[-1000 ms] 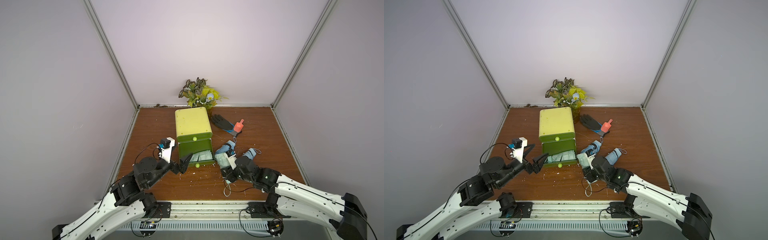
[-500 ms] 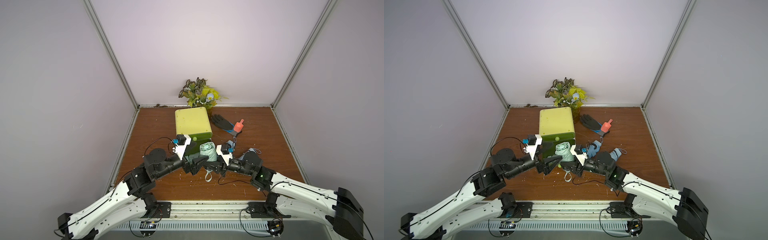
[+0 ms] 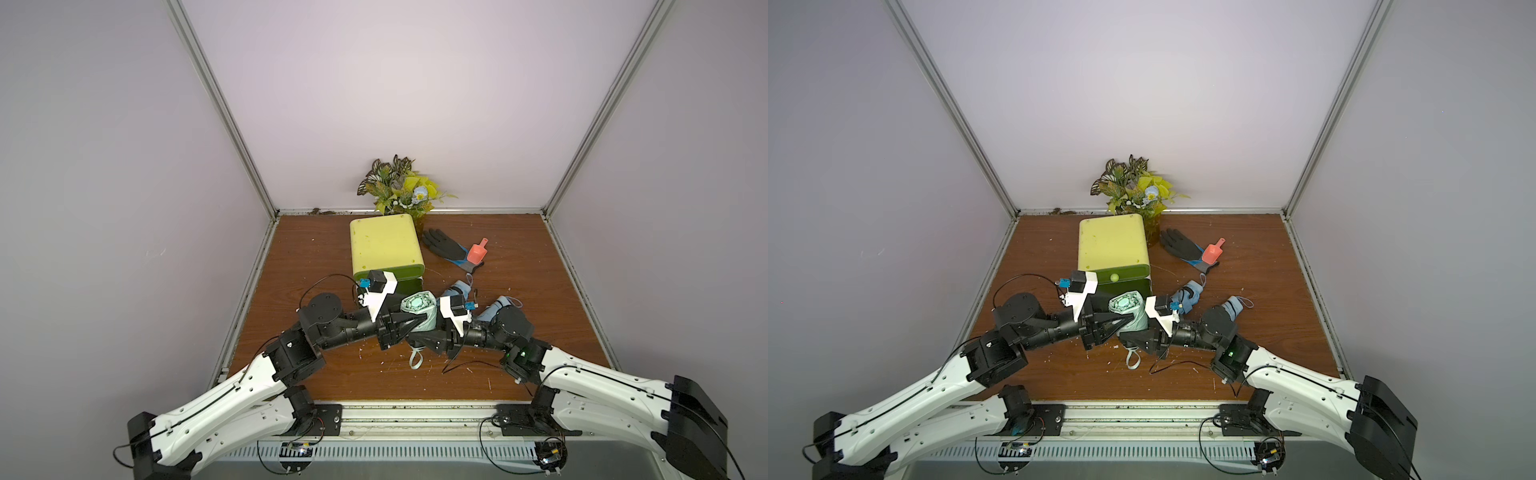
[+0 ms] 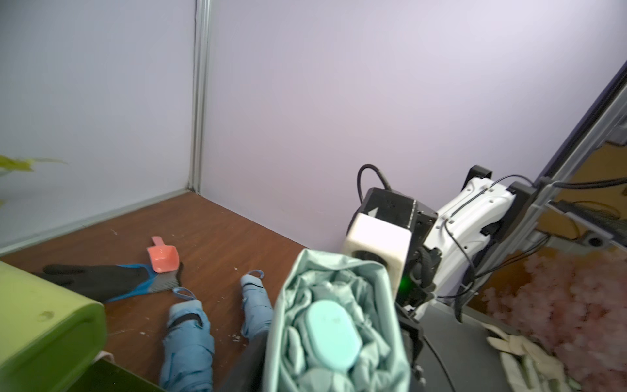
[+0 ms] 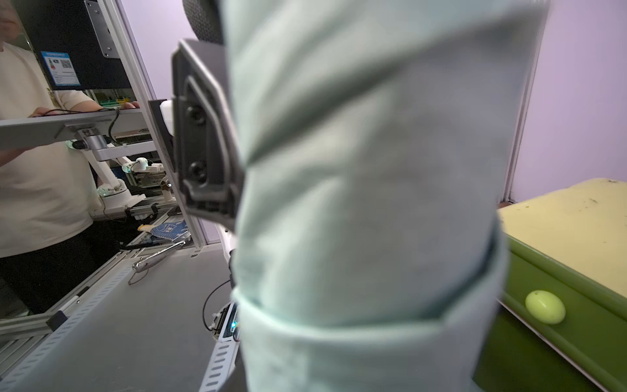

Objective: Place the umbrella in the drawer by color
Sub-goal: Place the umbrella in the drawer.

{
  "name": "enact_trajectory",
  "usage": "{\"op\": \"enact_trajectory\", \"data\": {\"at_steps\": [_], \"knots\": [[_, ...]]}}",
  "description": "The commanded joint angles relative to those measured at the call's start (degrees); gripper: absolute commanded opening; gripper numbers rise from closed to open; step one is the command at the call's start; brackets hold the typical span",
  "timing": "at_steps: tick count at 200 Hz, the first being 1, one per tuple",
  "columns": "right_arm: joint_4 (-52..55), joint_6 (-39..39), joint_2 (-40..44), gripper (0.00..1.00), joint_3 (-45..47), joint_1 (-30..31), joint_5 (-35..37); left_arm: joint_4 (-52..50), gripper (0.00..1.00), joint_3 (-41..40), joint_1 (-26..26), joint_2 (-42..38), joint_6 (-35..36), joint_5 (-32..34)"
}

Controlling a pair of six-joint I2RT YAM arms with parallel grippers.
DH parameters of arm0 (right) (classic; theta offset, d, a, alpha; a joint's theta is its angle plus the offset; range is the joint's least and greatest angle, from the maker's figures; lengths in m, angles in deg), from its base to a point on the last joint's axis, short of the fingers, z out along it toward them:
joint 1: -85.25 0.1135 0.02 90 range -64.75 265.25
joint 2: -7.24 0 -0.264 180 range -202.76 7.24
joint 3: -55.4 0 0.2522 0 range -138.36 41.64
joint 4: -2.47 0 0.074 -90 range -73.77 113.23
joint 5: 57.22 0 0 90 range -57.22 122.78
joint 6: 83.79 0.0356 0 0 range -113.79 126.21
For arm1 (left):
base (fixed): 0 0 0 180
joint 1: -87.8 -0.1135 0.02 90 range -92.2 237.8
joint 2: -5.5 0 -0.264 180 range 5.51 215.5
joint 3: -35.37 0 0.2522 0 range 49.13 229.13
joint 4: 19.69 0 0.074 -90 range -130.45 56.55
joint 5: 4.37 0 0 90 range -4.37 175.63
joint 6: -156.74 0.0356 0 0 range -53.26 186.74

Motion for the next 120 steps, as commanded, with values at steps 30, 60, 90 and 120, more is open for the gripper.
{"op": "enact_trajectory", "data": {"at_steps": [30, 60, 90, 120], "knots": [[-6.6, -2.9, 4.6, 0.54, 0.9, 0.5, 0.5, 0.2, 0.00, 2.9, -0.6, -0.1, -0.7, 0.1], [-2.9, -6.0, 9.3, 0.99, 4.2, 0.5, 12.2, -7.6, 0.00, 8.4, -0.7, 0.3, 4.2, 7.2], [2.9, -10.8, 17.2, 0.99, 8.5, 0.5, 24.2, -19.7, 0.00, 18.5, -0.6, 2.7, 11.6, 19.7], [5.2, -13.5, 25.4, 0.99, 13.5, 0.4, 40.2, -25.5, 0.00, 23.0, -0.6, 6.4, 17.0, 33.0]]}}
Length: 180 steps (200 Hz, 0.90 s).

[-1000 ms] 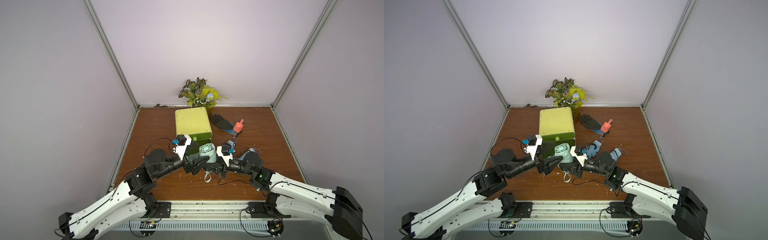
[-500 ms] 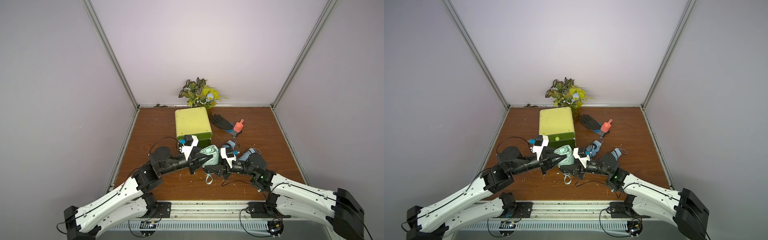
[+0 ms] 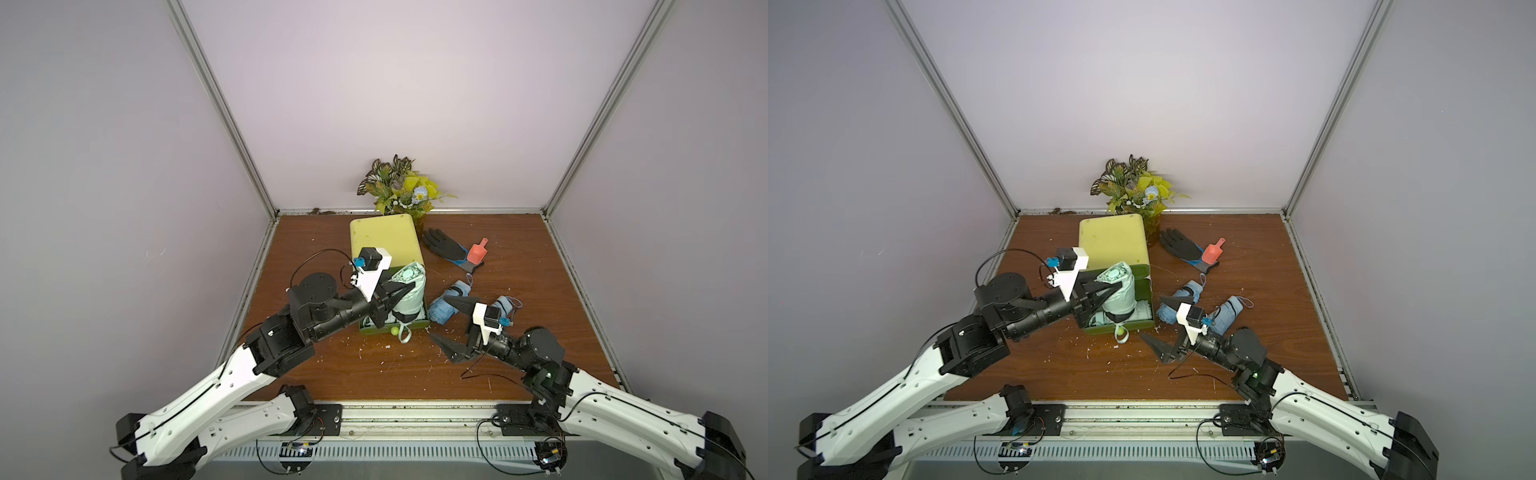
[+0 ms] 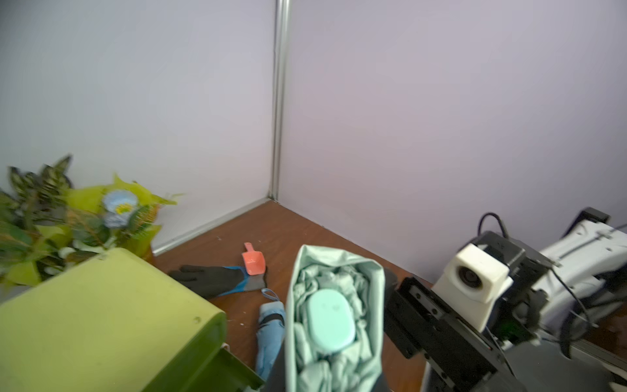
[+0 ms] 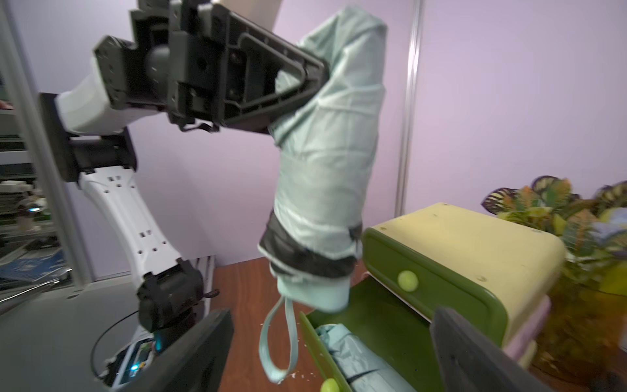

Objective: Place the umbrella in the drawer by color
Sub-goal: Place the umbrella in the drawer.

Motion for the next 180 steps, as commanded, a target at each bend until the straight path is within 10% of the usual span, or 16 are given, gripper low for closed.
{"op": "enact_trajectory", "data": {"at_steps": [1, 48, 113, 180], "knots": [[1.3, -4.3, 5.1, 0.99, 2.7, 0.1, 17.2, -5.5, 0.00, 3.2, -0.6, 2.4, 6.7, 14.5], [-3.5, -7.8, 15.8, 0.99, 11.8, 0.1, 28.6, -3.3, 0.00, 1.3, 0.3, 9.3, 16.1, 21.8], [-3.9, -6.9, 18.1, 0.99, 12.9, 0.0, 27.3, 21.6, 0.00, -14.6, 6.4, 9.5, 39.8, 27.4], [-3.8, -6.7, 19.0, 0.99, 13.2, 0.0, 27.5, 23.7, 0.00, -23.3, 6.4, 14.6, 48.6, 33.0]]}}
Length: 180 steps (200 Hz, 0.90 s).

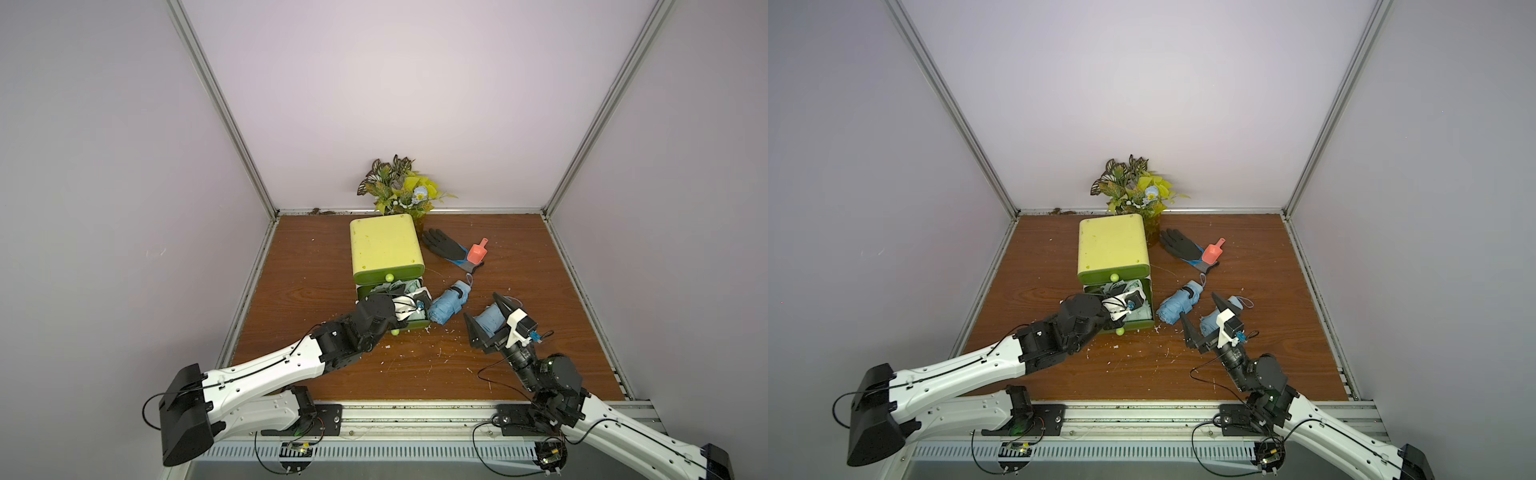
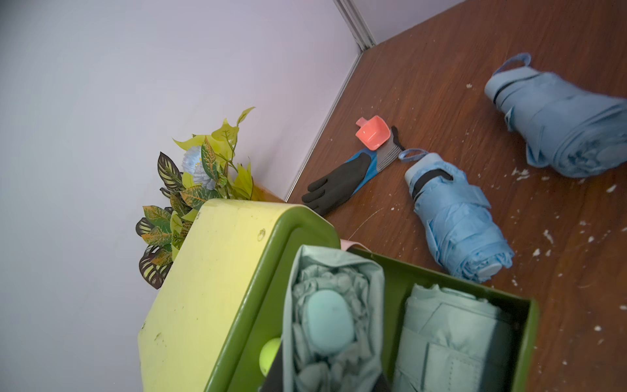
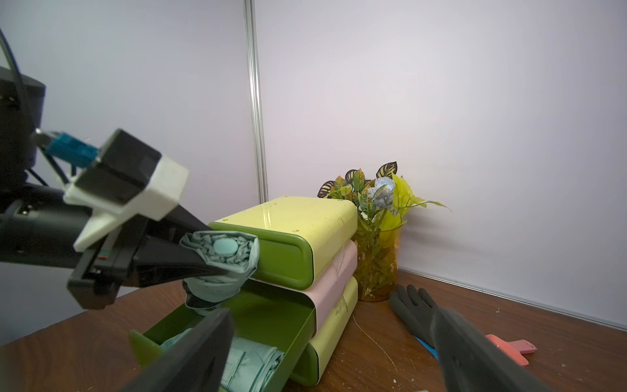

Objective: Place the umbrella in the drawer by color
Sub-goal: Place the umbrella in the drawer.

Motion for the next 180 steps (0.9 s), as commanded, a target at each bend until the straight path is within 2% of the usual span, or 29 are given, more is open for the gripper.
{"op": "enact_trajectory", "data": {"at_steps": [1, 21, 29, 36, 57, 80, 116, 141, 163, 180], "knots": [[-2.6, -0.3, 0.7, 0.99, -0.4, 0.0, 1.1, 5.9, 0.00, -1.3, 0.3, 1.7, 4.8, 4.7], [-2.4, -0.3, 0.7, 0.99, -0.5, 0.0, 1.2, 5.2, 0.09, -0.2, 0.3, 4.5, 3.3, 6.9], [-2.3, -0.3, 0.8, 0.99, -0.5, 0.0, 1.3, 5.0, 0.19, 0.1, 0.3, 5.9, 3.3, 8.3], [-2.2, -0.2, 0.9, 0.99, -0.5, 0.0, 1.4, 5.4, 0.32, 0.4, 0.3, 7.2, 3.4, 10.0], [-1.9, -0.1, 1.3, 0.99, -0.5, 0.0, 1.7, 5.4, 0.58, 2.1, 0.3, 11.4, 3.3, 14.9], [-1.6, 0.3, 1.5, 0.99, -0.6, 0.0, 2.3, 1.5, 0.66, 6.8, 0.2, 14.9, -2.4, 16.9], [-0.3, 0.3, 1.5, 0.99, -1.1, 0.0, 2.9, -8.6, 0.76, 13.9, 0.3, 16.1, -18.0, 10.0], [-0.1, 0.3, 0.7, 0.99, -1.3, 0.0, 2.2, -13.5, 1.00, 17.1, 0.3, 13.8, -27.7, 5.2], [0.5, -0.5, -2.2, 0.99, -2.3, 0.0, 0.2, -13.5, 0.99, 16.2, 0.3, 9.0, -34.9, 0.8], [1.7, -1.1, -5.5, 0.99, -3.6, 0.0, -1.6, -11.9, 0.99, 14.1, 0.2, 4.4, -39.1, 0.7]]}}
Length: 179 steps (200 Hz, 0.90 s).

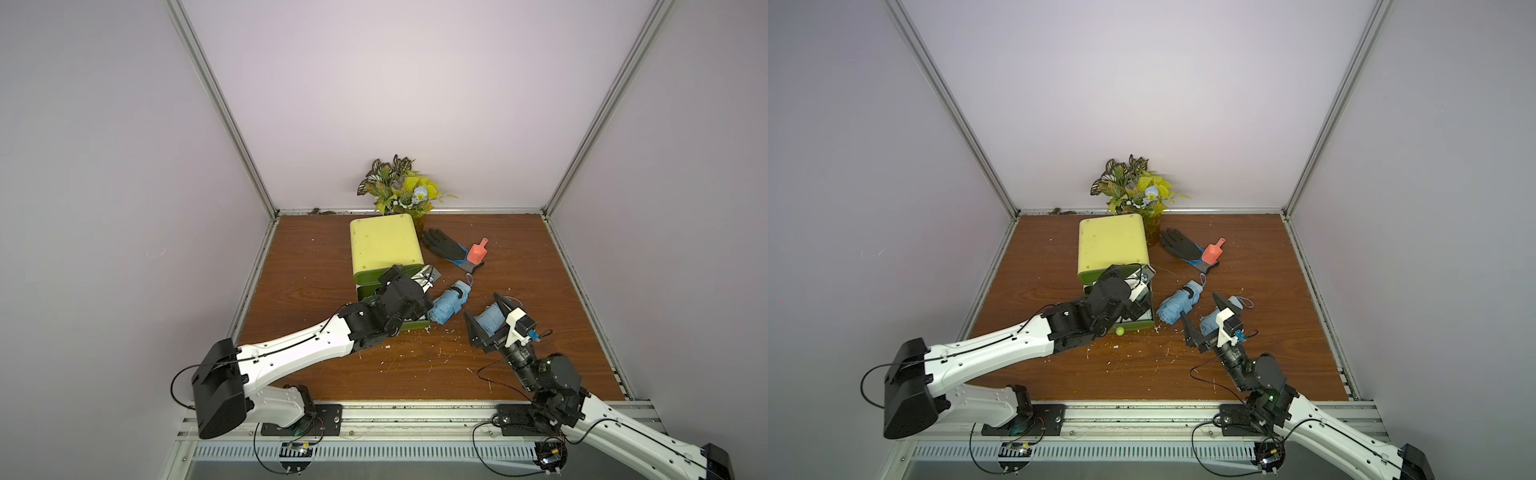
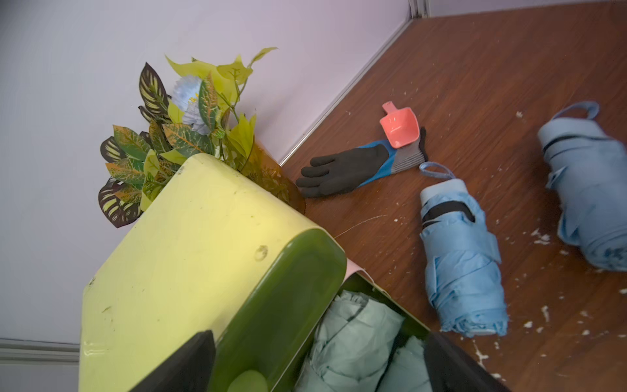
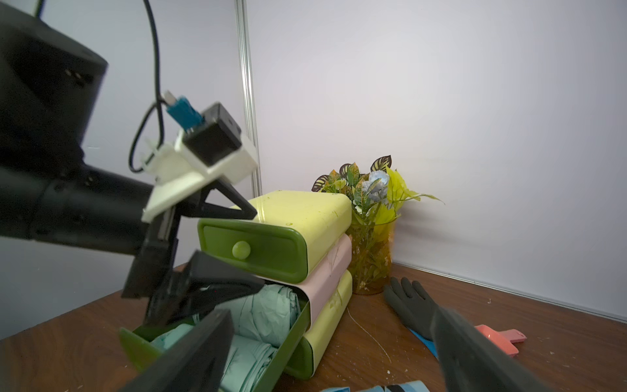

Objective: Place the umbrella in the drawer by color
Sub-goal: Place the umbrella in the drawer.

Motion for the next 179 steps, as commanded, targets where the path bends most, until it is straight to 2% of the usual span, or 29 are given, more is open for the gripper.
{"op": "enact_trajectory", "data": {"at_steps": [1, 20, 48, 62, 88, 110, 132, 159, 179], "knots": [[0.3, -0.9, -3.6, 0.99, -3.4, 0.0, -2.4, -0.7, 0.99, -1.3, -0.3, -6.1, -11.4, -3.2], [0.8, -0.7, -7.3, 0.99, -4.8, 0.0, -3.2, -1.7, 0.99, -2.5, -2.6, -10.6, -16.9, -3.5], [4.4, -0.3, -12.3, 0.99, -8.4, 0.1, -5.7, -7.5, 0.99, -2.0, -12.4, -12.5, -26.2, -13.0], [7.0, 1.5, -14.7, 0.99, -10.6, 0.1, -6.2, -9.4, 0.99, -1.9, -14.5, -11.7, -29.1, -15.7], [14.5, 4.3, -21.1, 0.99, -16.0, 0.3, -11.1, -7.8, 0.99, -1.2, -15.4, -11.9, -30.2, -15.5], [18.6, 8.6, -29.8, 0.99, -20.7, 2.3, -12.6, -5.8, 0.99, 2.4, -20.5, -11.1, -31.1, -20.2], [17.7, 12.8, -35.1, 0.99, -22.5, 6.7, -9.8, -5.2, 0.99, 6.8, -25.1, -8.4, -30.8, -21.9], [14.6, 18.5, -39.2, 0.99, -22.9, 11.9, -7.6, -6.2, 0.99, 12.2, -33.9, -2.1, -31.1, -33.0], [11.2, 22.6, -41.7, 0.96, -22.1, 13.6, -5.8, -10.1, 0.99, 17.4, -39.2, 4.3, -30.1, -37.6]]}}
